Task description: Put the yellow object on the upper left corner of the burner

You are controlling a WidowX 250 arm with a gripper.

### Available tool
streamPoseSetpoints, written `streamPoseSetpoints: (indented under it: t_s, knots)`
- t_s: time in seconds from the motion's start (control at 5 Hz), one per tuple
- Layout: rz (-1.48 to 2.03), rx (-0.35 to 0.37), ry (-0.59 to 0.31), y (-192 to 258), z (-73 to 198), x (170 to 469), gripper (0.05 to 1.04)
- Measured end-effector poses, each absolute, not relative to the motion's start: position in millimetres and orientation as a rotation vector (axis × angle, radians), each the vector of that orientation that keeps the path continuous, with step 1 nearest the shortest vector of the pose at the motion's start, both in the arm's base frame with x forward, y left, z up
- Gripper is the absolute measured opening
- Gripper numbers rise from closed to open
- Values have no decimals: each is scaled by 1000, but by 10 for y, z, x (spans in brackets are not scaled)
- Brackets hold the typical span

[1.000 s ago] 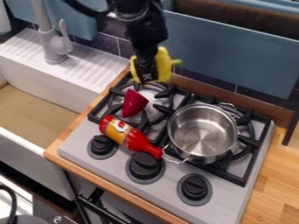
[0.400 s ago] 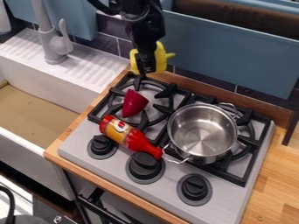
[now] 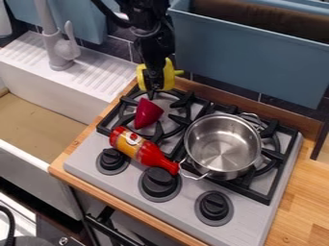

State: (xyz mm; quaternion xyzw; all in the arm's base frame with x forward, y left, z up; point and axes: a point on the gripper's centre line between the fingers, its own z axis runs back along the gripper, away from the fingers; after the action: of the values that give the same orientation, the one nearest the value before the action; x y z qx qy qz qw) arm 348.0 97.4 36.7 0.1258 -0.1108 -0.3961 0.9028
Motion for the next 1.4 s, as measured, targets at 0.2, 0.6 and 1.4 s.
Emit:
streamPoseSetpoints:
  t_s: [0.2,0.6,1.4]
  knots:
    - [-797,240,-181,1048,308,3525,778]
    - [-758,242,-161,1060,297,3572,793]
    - [-711,123,-85,932,380,3528,993]
